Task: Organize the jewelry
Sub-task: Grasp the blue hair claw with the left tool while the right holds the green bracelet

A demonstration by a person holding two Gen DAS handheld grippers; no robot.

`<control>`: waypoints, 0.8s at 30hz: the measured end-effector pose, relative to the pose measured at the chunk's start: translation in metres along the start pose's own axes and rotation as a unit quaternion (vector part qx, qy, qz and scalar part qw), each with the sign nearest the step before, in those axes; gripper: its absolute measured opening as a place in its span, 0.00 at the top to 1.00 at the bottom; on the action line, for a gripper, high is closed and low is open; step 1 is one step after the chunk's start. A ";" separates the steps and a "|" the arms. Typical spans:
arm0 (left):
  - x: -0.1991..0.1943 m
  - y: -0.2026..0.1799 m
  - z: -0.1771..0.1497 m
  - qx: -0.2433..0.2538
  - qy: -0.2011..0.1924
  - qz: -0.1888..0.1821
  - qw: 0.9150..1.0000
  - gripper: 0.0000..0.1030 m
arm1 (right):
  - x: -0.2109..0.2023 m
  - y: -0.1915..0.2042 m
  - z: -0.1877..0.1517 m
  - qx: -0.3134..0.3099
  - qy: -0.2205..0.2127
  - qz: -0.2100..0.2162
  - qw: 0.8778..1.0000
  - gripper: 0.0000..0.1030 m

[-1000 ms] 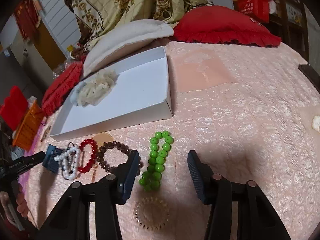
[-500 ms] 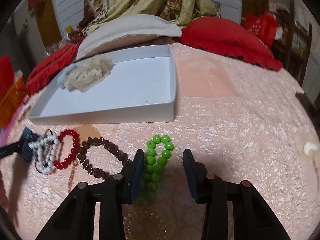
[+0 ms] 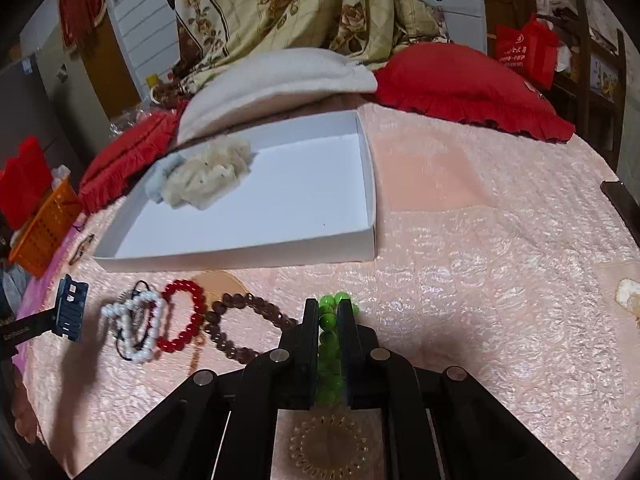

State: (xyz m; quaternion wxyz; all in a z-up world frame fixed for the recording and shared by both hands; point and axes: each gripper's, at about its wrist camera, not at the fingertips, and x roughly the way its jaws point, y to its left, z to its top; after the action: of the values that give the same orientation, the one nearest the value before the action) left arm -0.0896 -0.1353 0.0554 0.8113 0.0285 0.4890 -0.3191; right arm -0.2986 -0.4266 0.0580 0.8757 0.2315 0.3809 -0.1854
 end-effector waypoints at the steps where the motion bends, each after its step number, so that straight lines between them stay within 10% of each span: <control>1: -0.006 0.000 0.000 -0.001 -0.005 -0.002 1.000 0.88 | -0.003 -0.001 0.000 0.005 -0.001 0.006 1.000 0.92; 24: -0.030 -0.019 0.039 0.034 -0.031 -0.007 0.999 0.88 | -0.045 0.017 0.068 0.033 -0.041 0.098 0.994 0.92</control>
State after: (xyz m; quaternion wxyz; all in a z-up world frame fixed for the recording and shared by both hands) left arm -0.0791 -0.1504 0.1050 0.8227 0.0428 0.4522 -0.3417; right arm -0.2792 -0.4432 0.1377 0.8963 0.2890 0.3139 -0.1205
